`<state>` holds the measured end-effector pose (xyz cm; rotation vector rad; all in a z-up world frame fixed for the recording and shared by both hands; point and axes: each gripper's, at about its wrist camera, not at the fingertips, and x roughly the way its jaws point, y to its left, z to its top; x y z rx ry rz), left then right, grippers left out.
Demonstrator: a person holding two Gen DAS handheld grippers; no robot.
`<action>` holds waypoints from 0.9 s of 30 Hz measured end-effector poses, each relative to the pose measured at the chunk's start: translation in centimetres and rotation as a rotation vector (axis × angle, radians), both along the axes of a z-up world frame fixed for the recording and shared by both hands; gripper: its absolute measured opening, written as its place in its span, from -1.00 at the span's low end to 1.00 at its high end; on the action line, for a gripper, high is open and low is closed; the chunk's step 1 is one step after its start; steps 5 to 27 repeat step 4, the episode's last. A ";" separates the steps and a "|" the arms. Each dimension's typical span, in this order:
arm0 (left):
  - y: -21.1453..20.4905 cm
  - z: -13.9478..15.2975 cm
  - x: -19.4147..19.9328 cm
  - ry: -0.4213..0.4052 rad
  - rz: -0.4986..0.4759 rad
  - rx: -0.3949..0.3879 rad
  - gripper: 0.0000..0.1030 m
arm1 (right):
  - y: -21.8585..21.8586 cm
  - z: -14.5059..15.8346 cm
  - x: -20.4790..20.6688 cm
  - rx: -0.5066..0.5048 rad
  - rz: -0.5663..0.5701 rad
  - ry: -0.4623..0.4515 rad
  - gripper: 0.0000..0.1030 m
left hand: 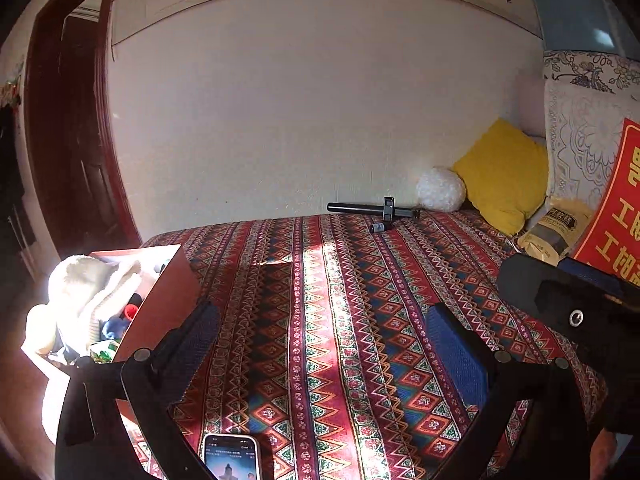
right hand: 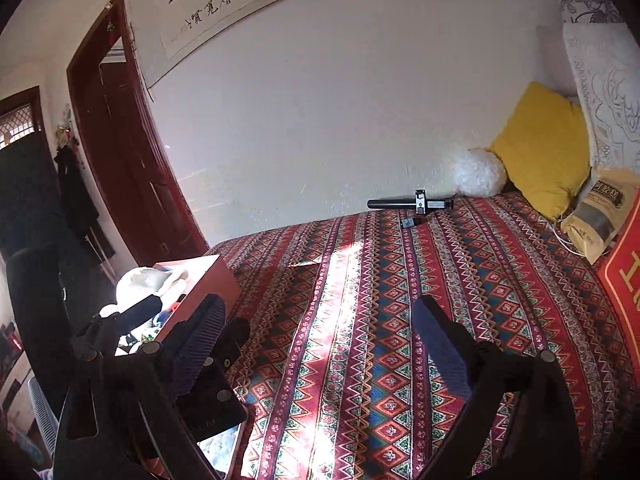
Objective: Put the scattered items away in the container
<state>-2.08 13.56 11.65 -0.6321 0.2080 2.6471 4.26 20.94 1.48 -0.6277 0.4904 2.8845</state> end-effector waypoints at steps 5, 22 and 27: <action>0.1 -0.4 -0.3 0.004 0.001 -0.012 1.00 | 0.6 -0.9 -0.3 -0.022 -0.017 -0.025 0.85; 0.1 -0.4 -0.3 0.004 0.001 -0.012 1.00 | 0.6 -0.9 -0.3 -0.022 -0.017 -0.025 0.85; 0.1 -0.4 -0.3 0.004 0.001 -0.012 1.00 | 0.6 -0.9 -0.3 -0.022 -0.017 -0.025 0.85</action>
